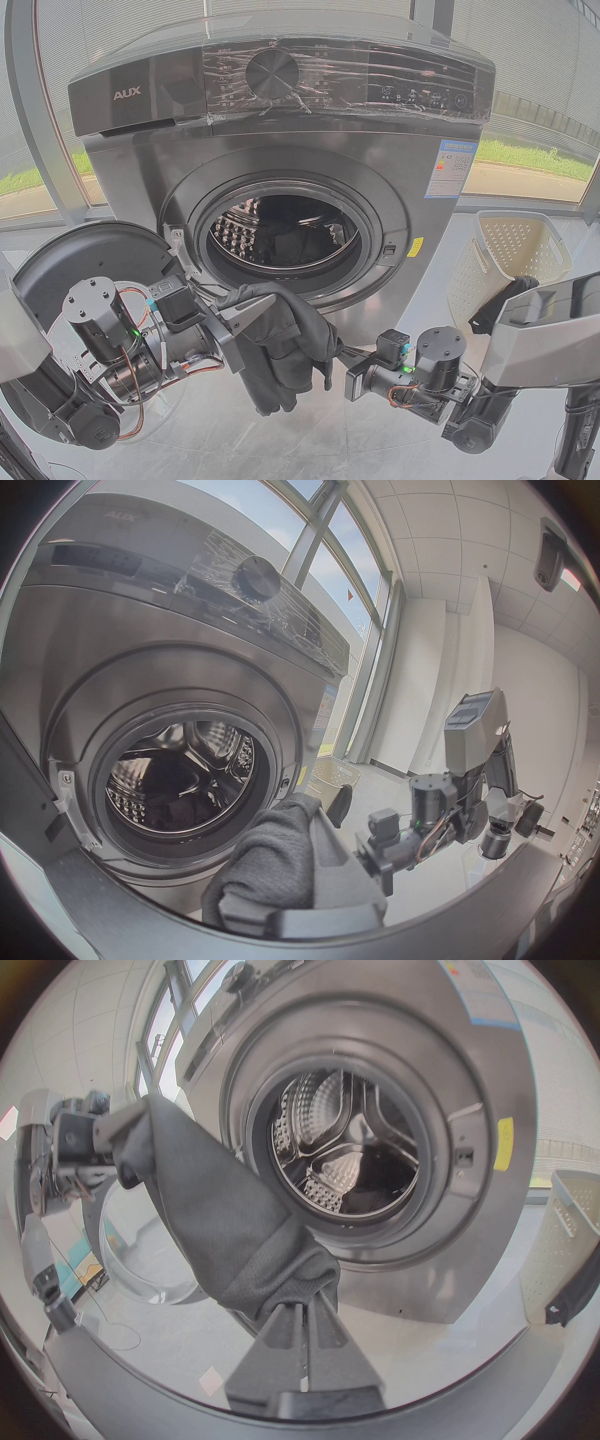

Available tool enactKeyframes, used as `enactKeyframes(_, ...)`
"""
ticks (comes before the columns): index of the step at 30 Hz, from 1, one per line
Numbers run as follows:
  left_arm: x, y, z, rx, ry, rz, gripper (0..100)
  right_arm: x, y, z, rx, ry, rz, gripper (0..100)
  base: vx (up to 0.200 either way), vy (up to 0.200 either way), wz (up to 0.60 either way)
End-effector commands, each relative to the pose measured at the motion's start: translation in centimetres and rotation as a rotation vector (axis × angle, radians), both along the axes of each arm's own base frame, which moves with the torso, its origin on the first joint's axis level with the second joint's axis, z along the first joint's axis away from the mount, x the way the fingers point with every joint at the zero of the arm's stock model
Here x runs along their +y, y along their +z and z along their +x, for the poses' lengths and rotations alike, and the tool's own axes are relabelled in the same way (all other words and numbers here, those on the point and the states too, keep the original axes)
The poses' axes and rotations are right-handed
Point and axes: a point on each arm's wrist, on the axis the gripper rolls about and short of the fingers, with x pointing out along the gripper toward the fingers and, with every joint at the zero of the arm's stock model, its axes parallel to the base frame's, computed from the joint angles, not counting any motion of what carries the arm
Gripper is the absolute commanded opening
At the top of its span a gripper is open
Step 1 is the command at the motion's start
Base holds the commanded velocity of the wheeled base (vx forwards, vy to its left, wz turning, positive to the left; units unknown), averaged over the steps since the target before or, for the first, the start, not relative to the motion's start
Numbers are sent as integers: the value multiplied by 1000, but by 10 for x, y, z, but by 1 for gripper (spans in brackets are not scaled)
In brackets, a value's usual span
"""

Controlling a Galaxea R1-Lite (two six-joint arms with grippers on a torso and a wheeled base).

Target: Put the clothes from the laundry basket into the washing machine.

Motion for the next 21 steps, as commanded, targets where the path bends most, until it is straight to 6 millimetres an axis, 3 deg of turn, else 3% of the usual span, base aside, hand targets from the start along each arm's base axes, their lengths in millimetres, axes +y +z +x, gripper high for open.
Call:
enactKeyframes(1,7,1,5,-6,30,-4,0,-17,42,-14,-70,-50,61,0,0,0,0)
enactKeyframes(14,9,4,4,-18,36,-10,0,-63,98,-37,-188,-136,164,0,0,0,0)
enactKeyframes(21,12,13,-1,-45,38,-26,0,-74,101,-35,-198,-168,169,0,0,0,0)
